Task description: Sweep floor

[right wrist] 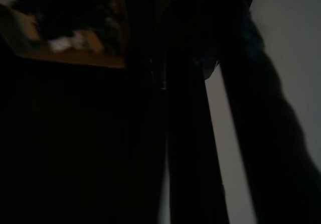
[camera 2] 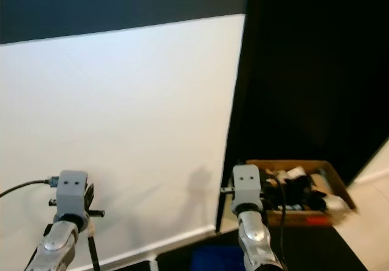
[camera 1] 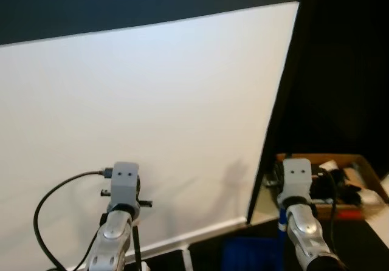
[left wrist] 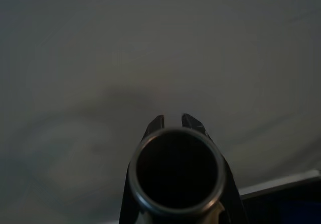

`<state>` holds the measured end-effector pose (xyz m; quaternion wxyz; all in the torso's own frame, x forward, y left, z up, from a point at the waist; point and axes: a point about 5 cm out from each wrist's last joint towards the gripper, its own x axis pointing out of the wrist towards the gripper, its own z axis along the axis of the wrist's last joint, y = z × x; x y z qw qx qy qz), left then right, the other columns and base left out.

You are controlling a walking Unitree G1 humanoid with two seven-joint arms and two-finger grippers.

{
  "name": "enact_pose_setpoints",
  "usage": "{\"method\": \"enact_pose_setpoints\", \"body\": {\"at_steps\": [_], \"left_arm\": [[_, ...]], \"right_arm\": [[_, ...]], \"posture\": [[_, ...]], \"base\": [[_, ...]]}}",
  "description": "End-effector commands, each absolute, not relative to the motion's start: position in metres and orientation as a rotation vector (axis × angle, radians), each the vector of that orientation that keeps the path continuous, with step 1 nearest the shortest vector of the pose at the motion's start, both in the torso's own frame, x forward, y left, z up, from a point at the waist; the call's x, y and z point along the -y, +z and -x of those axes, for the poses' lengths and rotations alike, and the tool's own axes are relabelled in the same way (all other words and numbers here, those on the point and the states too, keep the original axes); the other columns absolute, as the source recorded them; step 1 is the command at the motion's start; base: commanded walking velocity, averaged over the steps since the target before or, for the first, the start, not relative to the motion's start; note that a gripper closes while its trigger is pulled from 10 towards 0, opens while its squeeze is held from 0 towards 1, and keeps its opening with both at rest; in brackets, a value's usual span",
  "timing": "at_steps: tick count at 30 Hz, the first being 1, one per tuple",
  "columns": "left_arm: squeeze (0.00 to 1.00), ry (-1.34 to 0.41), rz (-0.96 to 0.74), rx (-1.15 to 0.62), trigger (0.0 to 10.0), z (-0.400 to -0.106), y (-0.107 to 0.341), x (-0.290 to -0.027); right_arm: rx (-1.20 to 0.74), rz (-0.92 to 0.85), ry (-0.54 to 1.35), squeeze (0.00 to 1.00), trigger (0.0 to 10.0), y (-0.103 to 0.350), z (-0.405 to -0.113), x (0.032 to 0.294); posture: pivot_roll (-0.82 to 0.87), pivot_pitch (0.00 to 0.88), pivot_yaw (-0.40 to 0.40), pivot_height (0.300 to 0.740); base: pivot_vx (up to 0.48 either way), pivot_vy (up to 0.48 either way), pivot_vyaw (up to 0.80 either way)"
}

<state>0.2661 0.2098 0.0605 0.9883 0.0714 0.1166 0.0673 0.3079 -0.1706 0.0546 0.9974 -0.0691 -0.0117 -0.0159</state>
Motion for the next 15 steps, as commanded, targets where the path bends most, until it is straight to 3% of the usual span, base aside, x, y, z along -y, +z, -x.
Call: {"method": "enact_pose_setpoints", "body": {"at_steps": [1, 15], "left_arm": [[0.0, 0.138, -0.172, -0.243, 10.0, -0.2643, 0.0602, -0.2136], [0.0, 0.139, -0.171, -0.246, 10.0, -0.2636, 0.0601, -0.2126]], "right_arm": [[0.025, 0.13, -0.039, 0.0, 10.0, 0.0534, -0.3062, 0.1708], [0.023, 0.131, -0.035, 0.0, 10.0, 0.0529, -0.3059, 0.1699]], "posture": [[0.08, 0.036, 0.062, 0.74], [0.08, 0.038, 0.062, 0.74]], "base": [[-0.36, 0.0, 0.0], [-0.349, 0.0, 0.0]]}}
